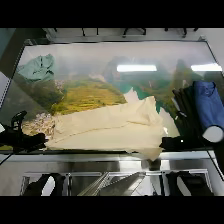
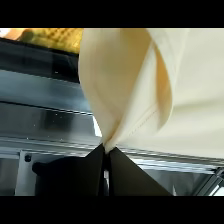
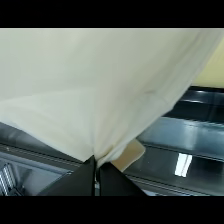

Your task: Fold the shirts.

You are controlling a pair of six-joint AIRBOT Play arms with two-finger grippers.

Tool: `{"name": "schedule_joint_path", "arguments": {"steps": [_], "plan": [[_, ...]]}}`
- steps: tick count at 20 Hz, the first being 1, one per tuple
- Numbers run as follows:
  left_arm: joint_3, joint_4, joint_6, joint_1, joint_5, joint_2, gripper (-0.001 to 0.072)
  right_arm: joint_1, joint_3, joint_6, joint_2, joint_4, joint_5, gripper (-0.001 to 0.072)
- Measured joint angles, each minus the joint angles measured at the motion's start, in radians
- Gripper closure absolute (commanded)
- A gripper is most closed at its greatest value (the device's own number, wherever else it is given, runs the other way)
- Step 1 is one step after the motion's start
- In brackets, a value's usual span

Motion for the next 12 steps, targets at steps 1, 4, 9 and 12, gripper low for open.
{"name": "schedule_joint_path", "arguments": {"steps": [1,4,9,12], "plan": [[-0.002,0.002,-0.002,0.0,-0.004,0.011,0.0689,0.0,0.031,0.022,0.038,-0.009,0.021,0.0695],[0.04,0.005,-0.009,0.0,-0.001,-0.036,0.0689,0.0,0.129,0.053,0.048,-0.019,0.027,0.0695],[0.219,-0.005,-0.011,0.0,0.061,-0.26,0.0689,0.015,0.312,-0.009,-0.24,0.047,-0.134,0.0694],[0.328,-0.039,0.003,-0.011,0.099,-0.412,0.0689,0.043,0.456,-0.047,-0.479,0.068,-0.211,0.0694]]}}
